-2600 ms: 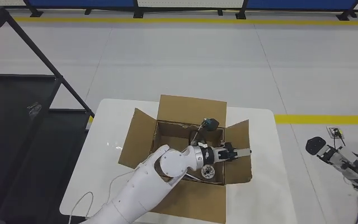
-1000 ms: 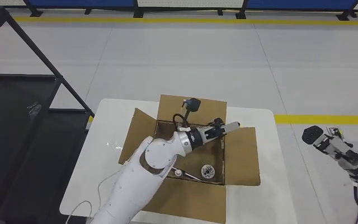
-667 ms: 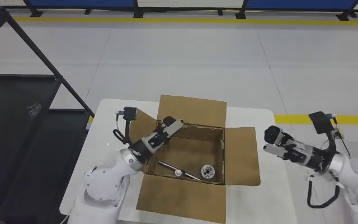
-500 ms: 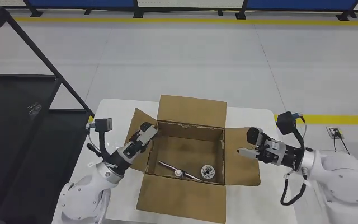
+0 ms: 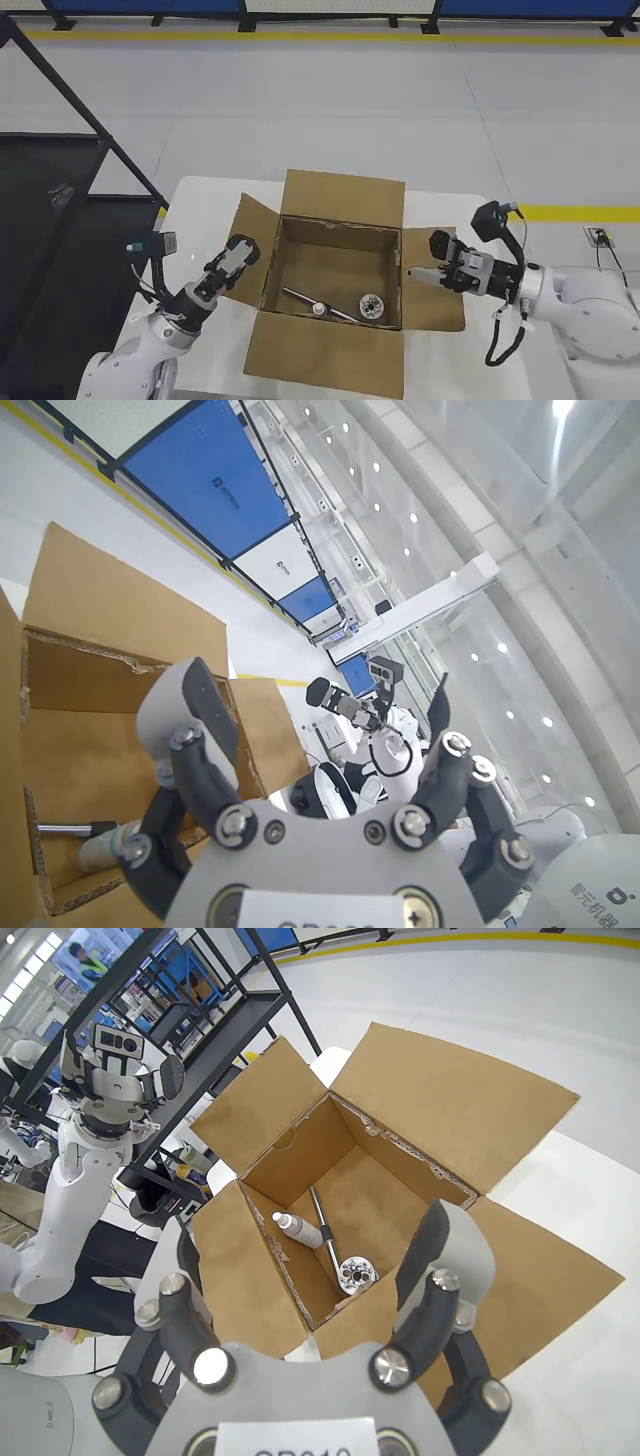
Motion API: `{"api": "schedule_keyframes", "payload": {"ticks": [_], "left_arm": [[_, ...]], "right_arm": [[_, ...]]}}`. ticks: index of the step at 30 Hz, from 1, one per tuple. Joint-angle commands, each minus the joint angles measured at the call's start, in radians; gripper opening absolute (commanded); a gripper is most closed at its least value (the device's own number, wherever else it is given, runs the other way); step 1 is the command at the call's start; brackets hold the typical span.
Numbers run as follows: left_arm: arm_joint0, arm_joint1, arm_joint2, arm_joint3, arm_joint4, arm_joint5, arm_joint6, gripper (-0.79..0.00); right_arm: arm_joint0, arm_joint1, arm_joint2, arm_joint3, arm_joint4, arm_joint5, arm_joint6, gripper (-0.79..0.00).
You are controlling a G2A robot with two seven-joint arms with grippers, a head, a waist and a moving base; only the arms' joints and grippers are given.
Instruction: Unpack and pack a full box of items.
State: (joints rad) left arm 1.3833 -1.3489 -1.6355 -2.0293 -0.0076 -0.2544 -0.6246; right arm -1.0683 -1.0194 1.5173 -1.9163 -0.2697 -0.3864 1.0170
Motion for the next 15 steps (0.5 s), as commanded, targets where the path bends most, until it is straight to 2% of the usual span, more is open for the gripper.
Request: {"api": "schedule_keyframes", "payload": {"ticks": [1,8,12,15], "left_arm": [[-0.003,0.003,-0.009,0.005,0.001,0.005,0.010,0.000],[0.042,0.013,-0.111,-0.019,-0.071,0.022,0.049,0.000],[0.099,0.015,-0.171,-0.050,-0.087,0.028,0.121,0.000],[0.099,0.015,-0.171,-0.050,-0.087,0.028,0.121,0.000]], "right_arm": [[0.045,-0.003,-0.066,-0.011,-0.034,0.042,0.029,0.000],[0.280,-0.033,-0.330,0.064,-0.110,0.222,0.107,0.000],[0.406,-0.061,-0.466,0.149,-0.103,0.243,0.125,0.000],[0.462,-0.075,-0.517,0.209,-0.087,0.261,0.139,0.000]]}}
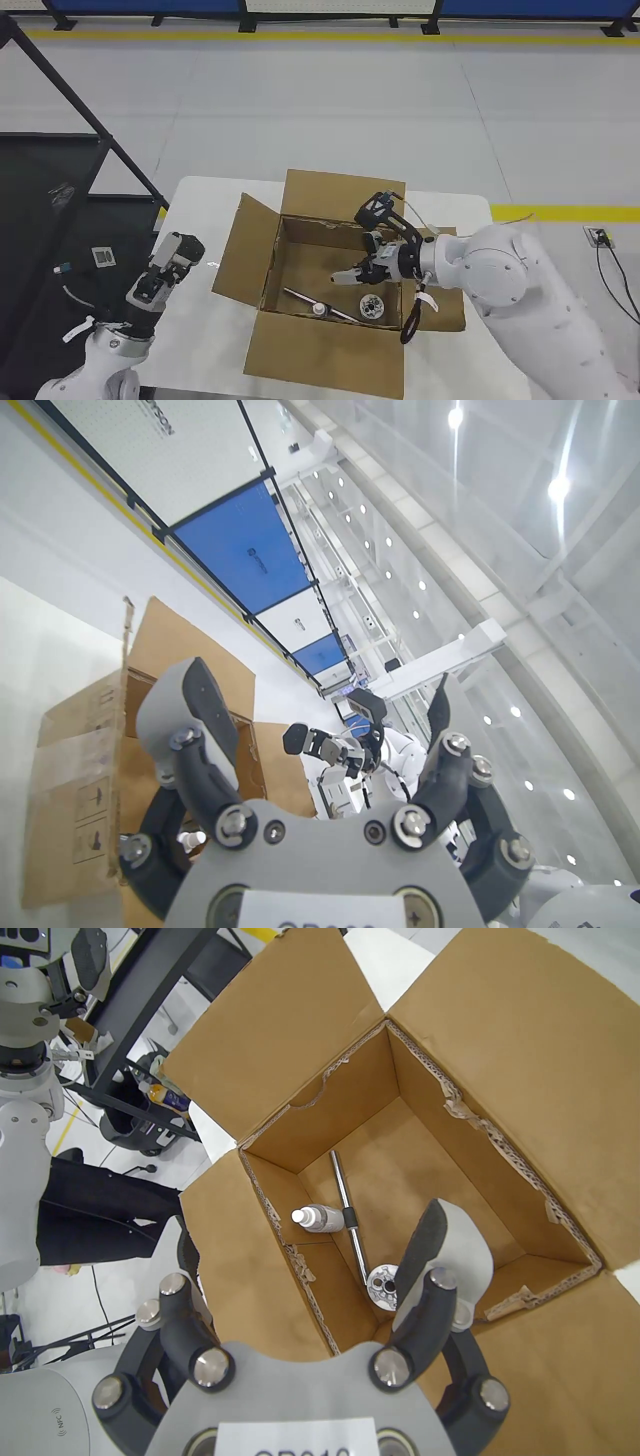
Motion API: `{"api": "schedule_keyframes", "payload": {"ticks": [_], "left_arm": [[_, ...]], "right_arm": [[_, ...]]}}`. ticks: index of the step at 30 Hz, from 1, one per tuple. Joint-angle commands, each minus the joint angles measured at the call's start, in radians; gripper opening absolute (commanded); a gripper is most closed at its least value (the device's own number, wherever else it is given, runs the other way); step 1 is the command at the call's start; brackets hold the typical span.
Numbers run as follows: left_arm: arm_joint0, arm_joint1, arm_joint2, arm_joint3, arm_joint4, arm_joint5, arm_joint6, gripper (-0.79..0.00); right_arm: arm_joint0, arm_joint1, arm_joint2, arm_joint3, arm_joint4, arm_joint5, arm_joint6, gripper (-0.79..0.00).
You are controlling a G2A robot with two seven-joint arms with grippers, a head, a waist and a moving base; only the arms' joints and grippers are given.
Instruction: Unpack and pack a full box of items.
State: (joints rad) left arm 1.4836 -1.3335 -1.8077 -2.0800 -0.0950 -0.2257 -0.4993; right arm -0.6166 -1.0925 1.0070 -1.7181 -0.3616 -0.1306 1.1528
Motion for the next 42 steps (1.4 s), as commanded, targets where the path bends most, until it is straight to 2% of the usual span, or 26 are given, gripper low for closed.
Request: {"api": "schedule_keyframes", "payload": {"ticks": [1,21,27,35,42], "left_arm": [[-0.002,0.000,0.001,0.001,0.000,0.000,-0.004,0.000],[0.000,0.001,-0.002,0.001,0.014,-0.001,0.004,0.000],[-0.014,0.007,-0.034,0.046,-0.022,0.016,0.026,0.000],[-0.011,0.015,-0.085,0.088,-0.038,0.020,0.073,0.000],[-0.009,0.022,-0.096,0.109,-0.053,0.023,0.067,0.000]], "right_arm": [[0.010,-0.002,-0.007,0.010,0.005,0.006,0.003,0.000],[0.000,-0.005,-0.019,0.013,0.015,0.008,-0.015,0.000],[0.100,-0.055,-0.164,0.111,0.049,0.193,-0.042,0.000],[0.238,-0.158,-0.396,0.292,0.033,0.458,-0.076,0.000],[0.317,-0.244,-0.534,0.429,0.058,0.626,0.035,0.000]]}}
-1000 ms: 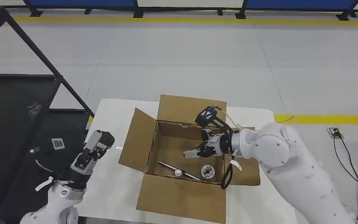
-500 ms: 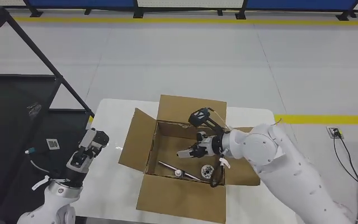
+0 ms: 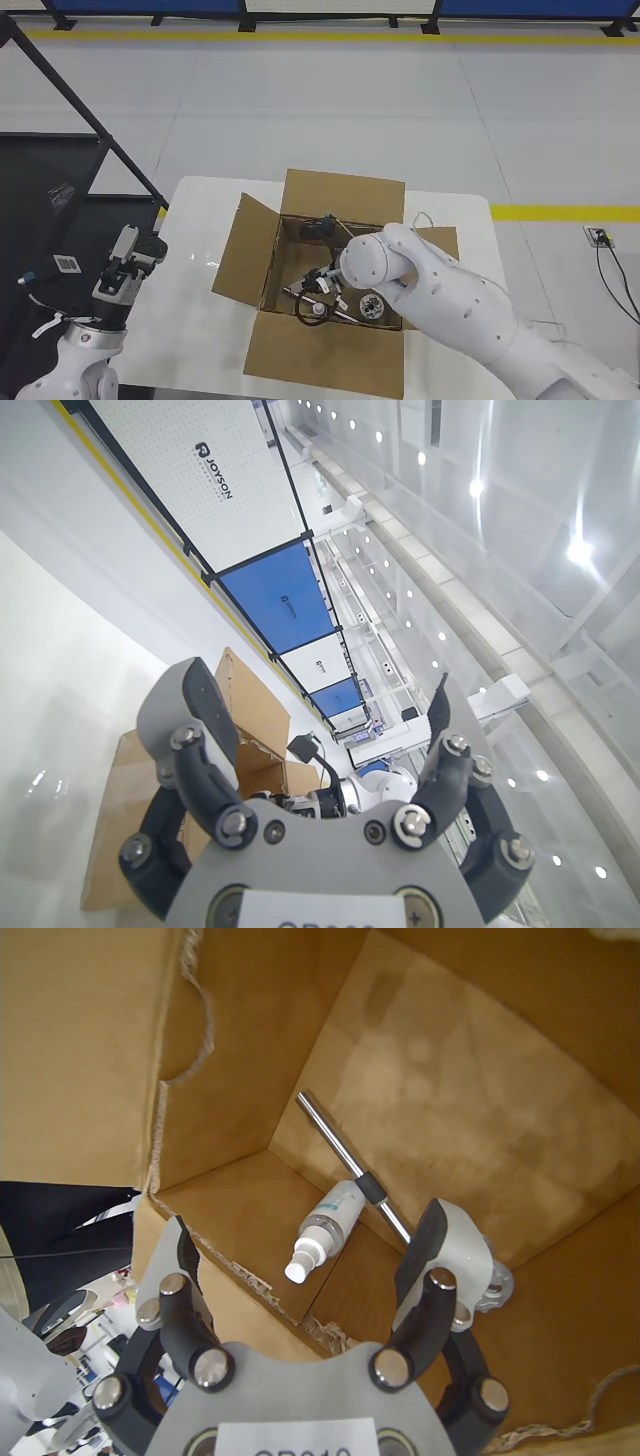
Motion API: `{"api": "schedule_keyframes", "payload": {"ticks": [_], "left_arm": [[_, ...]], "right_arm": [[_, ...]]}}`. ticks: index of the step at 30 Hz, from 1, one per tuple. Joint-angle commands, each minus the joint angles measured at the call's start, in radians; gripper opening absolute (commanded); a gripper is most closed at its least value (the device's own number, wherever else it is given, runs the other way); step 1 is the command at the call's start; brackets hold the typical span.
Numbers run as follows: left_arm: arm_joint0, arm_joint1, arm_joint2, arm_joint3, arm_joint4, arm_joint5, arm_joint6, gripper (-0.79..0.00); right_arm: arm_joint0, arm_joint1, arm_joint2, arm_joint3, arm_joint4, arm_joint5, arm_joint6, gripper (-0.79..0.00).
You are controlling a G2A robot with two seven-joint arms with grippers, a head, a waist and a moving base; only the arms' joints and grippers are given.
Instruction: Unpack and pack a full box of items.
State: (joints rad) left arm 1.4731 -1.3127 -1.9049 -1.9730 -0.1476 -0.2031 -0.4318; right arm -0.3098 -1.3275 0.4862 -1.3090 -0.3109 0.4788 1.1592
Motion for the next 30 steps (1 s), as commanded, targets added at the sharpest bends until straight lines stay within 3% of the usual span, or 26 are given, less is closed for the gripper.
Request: {"api": "schedule_keyframes", "payload": {"ticks": [1,13,21,28,29,30], "left_arm": [[0.003,0.002,0.002,0.004,0.004,0.003,-0.004,0.000],[0.005,0.002,0.004,0.001,0.006,0.005,0.001,0.000],[0.011,0.006,0.012,-0.005,0.003,0.000,0.019,0.000],[0.007,0.010,0.026,0.000,0.006,-0.002,0.030,0.000],[0.007,0.011,0.028,0.000,0.006,-0.002,0.032,0.000],[0.007,0.011,0.030,0.000,0.007,-0.003,0.034,0.000]], "right_arm": [[0.020,-0.016,-0.022,0.031,0.012,0.023,0.047,0.000],[-0.001,-0.021,-0.037,0.047,-0.009,0.029,0.019,0.000],[0.012,-0.073,-0.089,0.118,-0.030,0.128,0.023,0.000],[0.017,-0.111,-0.112,0.166,-0.024,0.151,0.030,0.000],[0.015,-0.115,-0.114,0.171,-0.023,0.152,0.030,-0.028],[0.015,-0.119,-0.116,0.177,-0.021,0.153,0.029,-0.160]]}}
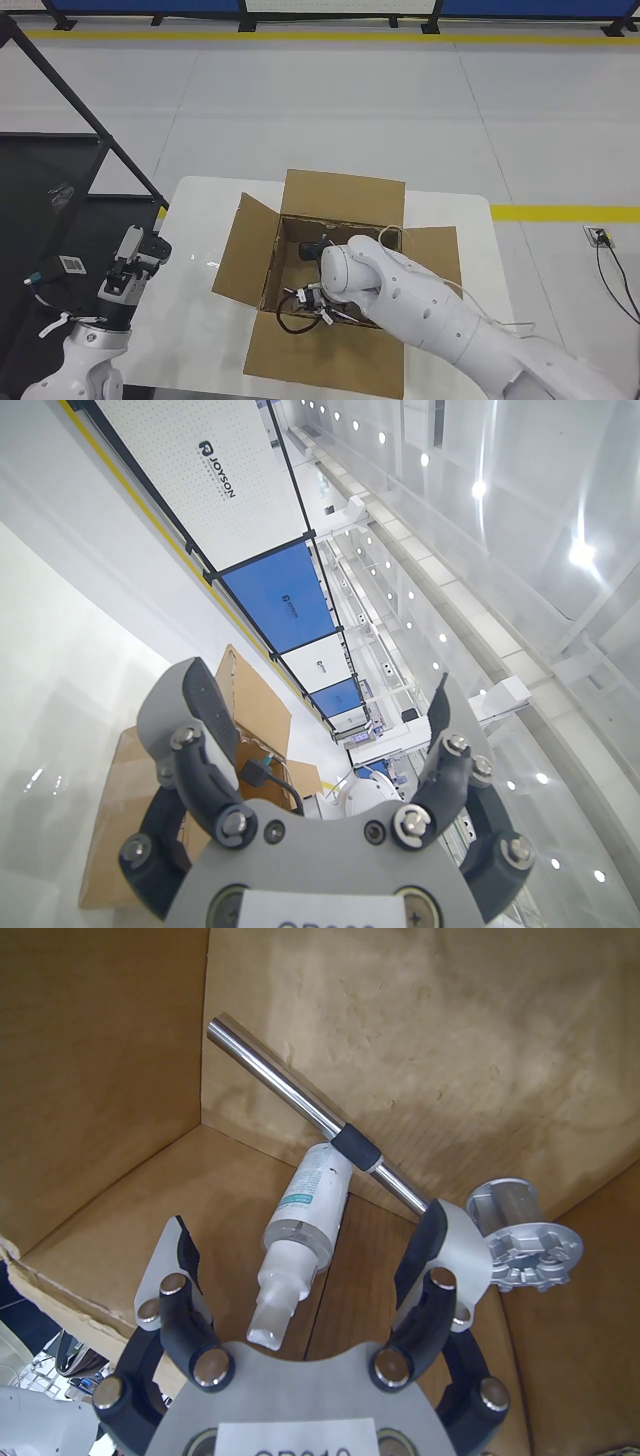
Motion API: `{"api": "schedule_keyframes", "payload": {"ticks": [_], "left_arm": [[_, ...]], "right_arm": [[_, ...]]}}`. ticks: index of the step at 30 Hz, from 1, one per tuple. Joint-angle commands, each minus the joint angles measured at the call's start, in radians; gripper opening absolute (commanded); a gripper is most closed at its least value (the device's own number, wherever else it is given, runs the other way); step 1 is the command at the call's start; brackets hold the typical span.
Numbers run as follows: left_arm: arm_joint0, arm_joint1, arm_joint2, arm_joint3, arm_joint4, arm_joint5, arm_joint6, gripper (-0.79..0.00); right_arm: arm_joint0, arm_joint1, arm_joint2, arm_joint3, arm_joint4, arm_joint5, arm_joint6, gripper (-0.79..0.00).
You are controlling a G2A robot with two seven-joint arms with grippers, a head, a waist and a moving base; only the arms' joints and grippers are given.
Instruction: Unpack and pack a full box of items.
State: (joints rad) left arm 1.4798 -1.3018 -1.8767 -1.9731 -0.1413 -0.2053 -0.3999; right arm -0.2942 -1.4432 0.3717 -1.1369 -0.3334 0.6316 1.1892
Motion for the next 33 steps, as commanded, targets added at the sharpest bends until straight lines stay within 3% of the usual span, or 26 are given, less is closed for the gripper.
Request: {"api": "schedule_keyframes", "payload": {"ticks": [1,2,5,8,11,13,23,33], "left_arm": [[0.001,0.001,0.003,0.000,0.002,-0.001,0.002,0.000],[0.002,0.002,0.005,-0.001,0.003,-0.002,0.004,0.000],[0.005,0.003,0.009,-0.002,0.003,-0.004,0.011,0.000],[0.010,0.004,0.013,-0.005,0.005,-0.010,0.020,0.000],[0.013,0.005,0.017,-0.008,0.008,-0.012,0.029,0.000],[0.015,0.005,0.020,-0.010,0.010,-0.013,0.036,0.000],[0.026,0.008,0.049,-0.029,0.035,-0.017,0.058,0.000],[0.030,0.011,0.084,-0.044,0.070,-0.014,0.069,0.000]], "right_arm": [[-0.001,-0.006,-0.002,0.011,0.003,-0.001,0.000,-0.296],[-0.001,-0.009,-0.003,0.019,0.003,0.002,-0.003,-0.394],[-0.002,-0.017,-0.011,0.042,0.006,0.007,-0.008,-0.422],[0.002,-0.025,-0.021,0.060,0.014,0.011,-0.012,-0.499],[0.004,-0.029,-0.027,0.065,0.018,0.020,-0.021,-0.702],[0.004,-0.028,-0.029,0.062,0.020,0.027,-0.028,-0.785],[-0.025,0.027,0.009,-0.080,-0.022,0.097,-0.098,-0.785],[-0.108,0.171,0.138,-0.339,-0.107,0.139,-0.139,-0.785]]}}
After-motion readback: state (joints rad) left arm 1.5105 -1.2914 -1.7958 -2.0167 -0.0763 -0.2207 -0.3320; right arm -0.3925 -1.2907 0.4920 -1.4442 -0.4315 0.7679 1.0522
